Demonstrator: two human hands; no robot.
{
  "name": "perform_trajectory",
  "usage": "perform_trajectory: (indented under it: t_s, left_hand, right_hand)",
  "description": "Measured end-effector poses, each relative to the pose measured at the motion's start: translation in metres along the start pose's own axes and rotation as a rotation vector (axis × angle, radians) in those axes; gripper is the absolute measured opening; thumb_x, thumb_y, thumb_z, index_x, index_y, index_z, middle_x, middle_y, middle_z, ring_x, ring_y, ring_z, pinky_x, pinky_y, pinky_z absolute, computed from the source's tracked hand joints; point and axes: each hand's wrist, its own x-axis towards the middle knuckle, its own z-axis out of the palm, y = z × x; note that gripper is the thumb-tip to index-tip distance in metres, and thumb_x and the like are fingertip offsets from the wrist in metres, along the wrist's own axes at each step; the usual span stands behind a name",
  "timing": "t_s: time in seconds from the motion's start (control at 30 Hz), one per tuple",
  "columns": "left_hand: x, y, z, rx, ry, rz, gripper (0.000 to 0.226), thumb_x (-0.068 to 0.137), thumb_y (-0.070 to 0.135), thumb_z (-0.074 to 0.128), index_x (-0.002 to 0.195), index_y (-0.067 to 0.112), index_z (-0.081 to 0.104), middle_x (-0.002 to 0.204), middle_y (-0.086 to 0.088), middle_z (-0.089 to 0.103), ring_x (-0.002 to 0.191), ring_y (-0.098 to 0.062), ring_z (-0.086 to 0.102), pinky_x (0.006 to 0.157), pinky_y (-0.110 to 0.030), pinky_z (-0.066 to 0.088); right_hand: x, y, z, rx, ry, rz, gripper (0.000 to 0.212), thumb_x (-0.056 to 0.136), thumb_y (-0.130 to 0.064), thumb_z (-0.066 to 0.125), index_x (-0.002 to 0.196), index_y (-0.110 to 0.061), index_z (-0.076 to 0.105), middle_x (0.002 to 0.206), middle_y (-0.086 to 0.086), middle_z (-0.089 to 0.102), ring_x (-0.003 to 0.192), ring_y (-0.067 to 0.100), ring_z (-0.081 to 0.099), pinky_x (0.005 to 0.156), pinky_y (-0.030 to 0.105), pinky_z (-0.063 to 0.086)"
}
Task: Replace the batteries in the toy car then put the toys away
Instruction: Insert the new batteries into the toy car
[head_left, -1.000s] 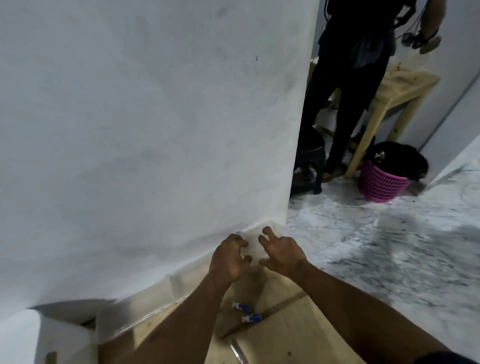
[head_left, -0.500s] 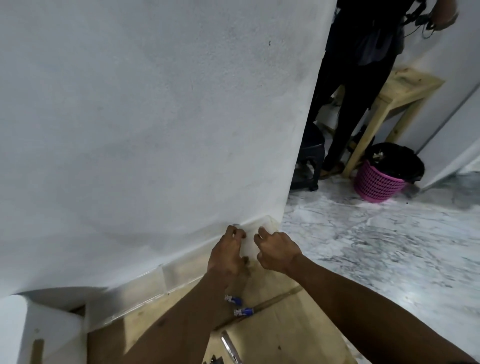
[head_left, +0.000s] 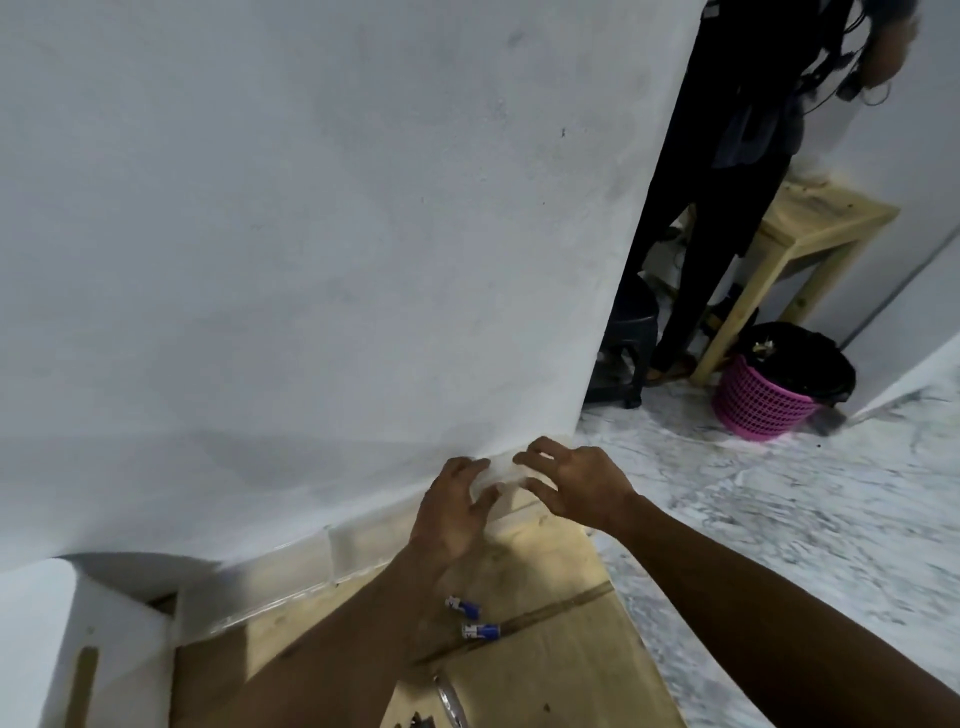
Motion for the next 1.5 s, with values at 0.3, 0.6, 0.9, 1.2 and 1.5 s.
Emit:
perform_trajectory:
  t_s: [0.3,0.6,0.9,1.2,1.5]
  left_hand:
    - [0.015,0.014,-0.011,-0.360,0.109,-0.241,0.028,0.088,0.034,0.073,0.112,0.020,0.074,0.108,0.006,0.072,0.093,-0.009,0.064,0.083,-0.015,0.044]
    - [0.012,0.015,-0.011,-0.428,0.130,-0.290,0.020,0.089,0.023,0.071,0.109,0.019,0.075,0.095,0.010,0.070,0.096,-0.010,0.066,0.084,-0.016,0.045]
    - [0.011,0.012,-0.009,-0.465,0.084,-0.282,0.023,0.088,0.026,0.071,0.110,0.020,0.076,0.108,0.004,0.074,0.103,-0.013,0.067,0.096,-0.028,0.051]
    - [-0.003,0.009,-0.008,-0.344,0.065,-0.198,0.031,0.085,0.020,0.074,0.117,0.021,0.071,0.120,0.006,0.067,0.110,-0.010,0.063,0.096,-0.026,0.050]
    - [-0.022,-0.005,0.004,0.186,-0.148,-0.016,0.049,0.086,0.029,0.074,0.133,0.025,0.062,0.147,0.007,0.047,0.124,-0.016,0.054,0.105,-0.021,0.041]
  right_hand:
    - [0.003,-0.011,0.017,0.112,-0.254,-0.015,0.034,0.087,-0.049,0.066,0.072,-0.018,0.064,0.073,0.000,0.067,0.065,0.023,0.064,0.058,0.026,0.037]
    - [0.048,-0.016,0.068,0.055,-0.741,0.064,0.026,0.090,-0.036,0.058,0.101,-0.018,0.073,0.100,0.001,0.073,0.091,0.021,0.069,0.078,0.031,0.052]
    - [0.034,-0.006,0.070,0.277,-0.568,0.101,0.019,0.089,-0.021,0.062,0.104,-0.021,0.073,0.109,-0.003,0.071,0.098,0.018,0.065,0.078,0.025,0.048]
    - [-0.021,-0.009,0.012,0.252,0.301,0.172,0.009,0.079,-0.013,0.074,0.088,-0.016,0.073,0.075,-0.005,0.067,0.059,0.009,0.059,0.049,0.015,0.043]
    - [-0.033,-0.007,0.050,0.205,-0.124,0.083,0.040,0.079,-0.038,0.074,0.117,-0.024,0.069,0.126,0.001,0.063,0.116,0.021,0.057,0.095,0.033,0.045]
